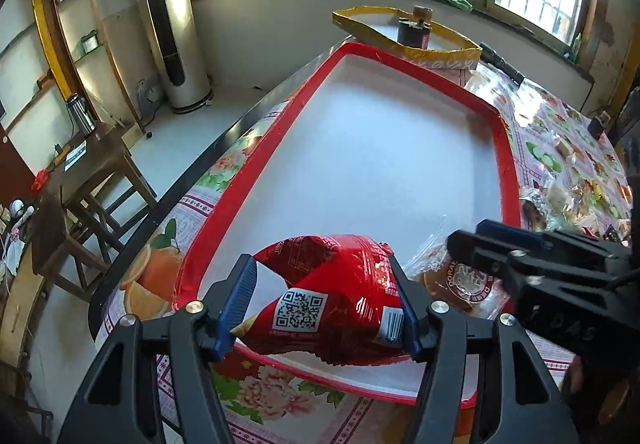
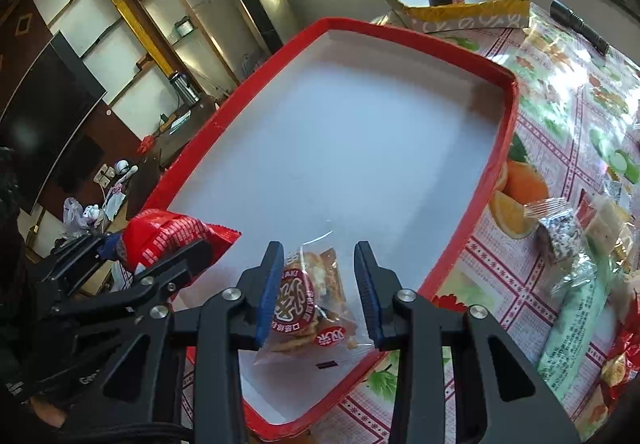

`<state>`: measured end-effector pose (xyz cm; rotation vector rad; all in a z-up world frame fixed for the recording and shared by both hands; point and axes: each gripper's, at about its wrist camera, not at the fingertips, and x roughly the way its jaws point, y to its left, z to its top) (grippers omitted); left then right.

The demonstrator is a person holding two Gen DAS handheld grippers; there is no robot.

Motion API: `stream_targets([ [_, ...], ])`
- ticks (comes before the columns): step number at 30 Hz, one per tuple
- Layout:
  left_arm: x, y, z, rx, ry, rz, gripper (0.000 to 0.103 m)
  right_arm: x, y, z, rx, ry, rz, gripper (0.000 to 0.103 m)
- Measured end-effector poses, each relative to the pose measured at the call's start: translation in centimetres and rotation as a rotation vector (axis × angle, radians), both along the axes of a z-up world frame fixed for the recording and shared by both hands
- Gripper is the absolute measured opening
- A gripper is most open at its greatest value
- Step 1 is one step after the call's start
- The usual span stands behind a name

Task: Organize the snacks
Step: 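Open left gripper over tray while right gripper releases dorayaki into tray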

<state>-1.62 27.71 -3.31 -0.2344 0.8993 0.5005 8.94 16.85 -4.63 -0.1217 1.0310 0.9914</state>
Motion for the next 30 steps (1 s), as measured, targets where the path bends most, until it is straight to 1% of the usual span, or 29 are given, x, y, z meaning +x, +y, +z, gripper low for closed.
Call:
stream_targets([
  [3,0.3,-0.2,-0.4,-0.003,0.017,-0.009,0.065,0.0,-0.6,0.4,0.009,-0.006,-0.012,0.039],
  [8,0.4,-0.9,-0.3,0.029,0.035,-0.008,0.070,-0.3,-2.8,1.6,0.032,-0.039,-0.059,0.039],
  [11,-0.2,-1.4,1.0,0.047,-0.001,-0.004,0.070,-0.4,-4.8,2.3,0.037,-0.070,-0.100,0.040],
  [13,-0.7,-1.9,2.4,0.041,-0.044,-0.011,0.074,-0.6,-6.6,2.8,0.044,-0.093,-0.131,0.043],
  [15,-0.8,-2.8,3.5,0.036,-0.082,-0.030,0.076,-1.0,-8.9,3.4,0.048,-0.125,-0.174,0.056],
  [18,-0.5,-4.3,4.4,0.028,-0.106,-0.069,0.077,-1.7,-12.5,4.3,0.037,-0.197,-0.253,0.067],
  [19,-0.4,-5.0,4.6,0.025,-0.112,-0.083,0.078,-1.9,-13.9,4.6,0.028,-0.223,-0.281,0.069],
  [20,-0.1,-5.8,4.7,0.017,-0.117,-0.103,0.078,-1.9,-15.3,4.8,0.014,-0.247,-0.312,0.075],
  [21,0.3,-6.5,4.7,0.010,-0.115,-0.124,0.078,-1.9,-16.4,5.1,0.006,-0.261,-0.340,0.079],
  [22,0.6,-7.2,4.7,0.005,-0.110,-0.145,0.078,-2.0,-17.8,5.4,0.010,-0.276,-0.373,0.080],
  [23,0.8,-8.0,4.6,0.000,-0.106,-0.163,0.078,-2.0,-19.1,5.6,0.015,-0.287,-0.407,0.085],
  [24,1.2,-9.1,4.5,-0.005,-0.102,-0.193,0.078,-1.9,-20.5,5.7,0.011,-0.289,-0.460,0.093],
  [25,1.5,-9.9,4.4,-0.007,-0.097,-0.216,0.078,-1.8,-21.7,5.7,0.002,-0.283,-0.504,0.097],
  [26,1.8,-11.0,4.3,-0.009,-0.089,-0.246,0.078,-1.7,-22.9,5.7,-0.009,-0.271,-0.547,0.100],
  [28,2.4,-12.9,4.1,-0.014,-0.078,-0.291,0.078,-1.4,-25.2,5.6,-0.015,-0.252,-0.619,0.100],
  [30,3.1,-14.5,3.8,-0.039,-0.065,-0.330,0.078,-1.3,-26.9,5.5,-0.014,-0.240,-0.656,0.100],
])
